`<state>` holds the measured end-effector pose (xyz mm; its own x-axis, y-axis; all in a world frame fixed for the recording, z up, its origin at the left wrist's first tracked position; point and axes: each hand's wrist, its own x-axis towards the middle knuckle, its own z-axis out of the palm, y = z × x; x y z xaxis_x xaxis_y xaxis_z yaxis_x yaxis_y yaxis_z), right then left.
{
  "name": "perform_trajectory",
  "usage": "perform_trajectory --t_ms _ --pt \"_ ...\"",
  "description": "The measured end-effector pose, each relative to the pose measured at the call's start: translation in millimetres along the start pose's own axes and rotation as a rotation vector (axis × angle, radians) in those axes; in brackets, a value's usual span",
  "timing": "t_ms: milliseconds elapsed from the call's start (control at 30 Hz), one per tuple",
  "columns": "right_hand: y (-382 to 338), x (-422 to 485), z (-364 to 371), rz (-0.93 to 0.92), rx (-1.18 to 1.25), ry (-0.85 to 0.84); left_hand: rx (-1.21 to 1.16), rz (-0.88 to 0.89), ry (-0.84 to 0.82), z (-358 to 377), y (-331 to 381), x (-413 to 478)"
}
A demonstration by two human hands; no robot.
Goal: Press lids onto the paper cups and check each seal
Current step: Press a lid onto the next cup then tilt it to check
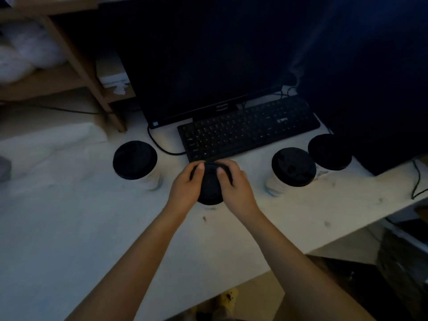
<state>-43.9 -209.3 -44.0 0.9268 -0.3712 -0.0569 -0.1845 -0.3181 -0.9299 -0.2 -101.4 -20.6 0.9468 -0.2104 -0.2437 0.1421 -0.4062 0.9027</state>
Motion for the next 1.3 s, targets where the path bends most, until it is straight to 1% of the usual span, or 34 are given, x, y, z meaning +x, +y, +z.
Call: perform_trajectory --t_ms 67,167,333,400,533,667,733,767,900,967,1000,1033,1100,1167,1233,1300 --pt "-6.0 5.0 3.0 0.028 0.053 -0.003 0.007 0.041 0.054 3.5 -3.3 -4.2" --pt "-8.6 5.6 7.6 -0.006 0.128 0.031 0.007 0.075 0.093 9.3 -7.5 -3.0" --pt "-2.2 6.6 11.9 -0.044 0.151 0.056 -0.020 0.100 0.072 9.6 -10.3 -0.4" --pt "-3.9 6.2 12.1 -0.030 0.175 0.064 -0.018 0.104 0.060 9.2 -9.0 -2.2" --pt "-13.2 -0.8 13.5 0.024 0.218 0.117 -0.030 0.046 -0.038 0.3 -2.4 0.9" --pt "-9.6 -15.0 16.6 0.057 0.251 0.152 0.150 0.063 -0.143 -6.1 10.1 17.8" --pt "-9.7 -19.3 17.4 0.079 0.269 0.194 0.240 0.117 -0.196 -6.7 18.0 26.2" --pt "-11.8 -20.7 18.2 0.094 0.279 0.218 0.289 0.171 -0.201 -6.7 19.9 31.6" --pt "-18.4 -35.7 31.1 0.122 0.355 0.231 0.520 0.328 -0.120 -13.2 19.8 50.6" --pt "-18.8 -42.8 35.2 0.116 0.333 0.226 0.603 0.369 -0.081 -18.4 20.5 56.9" --pt "-19.7 -44.1 34.3 0.126 0.307 0.221 0.609 0.379 -0.075 -21.1 21.5 59.0" --pt "-23.1 -42.9 31.6 0.150 0.278 0.218 0.583 0.386 -0.064 -23.5 22.7 59.1" --pt "-32.9 -34.1 24.1 0.190 0.228 0.229 0.458 0.346 -0.017 -28.1 22.9 55.1" --pt "-37.0 -17.4 16.0 0.143 0.113 0.242 0.346 0.267 0.003 -29.7 21.4 42.9" --pt "-36.4 0.5 13.1 0.119 -0.015 0.147 0.295 0.173 -0.025 -22.4 14.0 26.3" --pt "-30.7 11.5 14.4 0.170 0.009 0.061 0.226 0.153 -0.026 -9.9 4.0 14.2"
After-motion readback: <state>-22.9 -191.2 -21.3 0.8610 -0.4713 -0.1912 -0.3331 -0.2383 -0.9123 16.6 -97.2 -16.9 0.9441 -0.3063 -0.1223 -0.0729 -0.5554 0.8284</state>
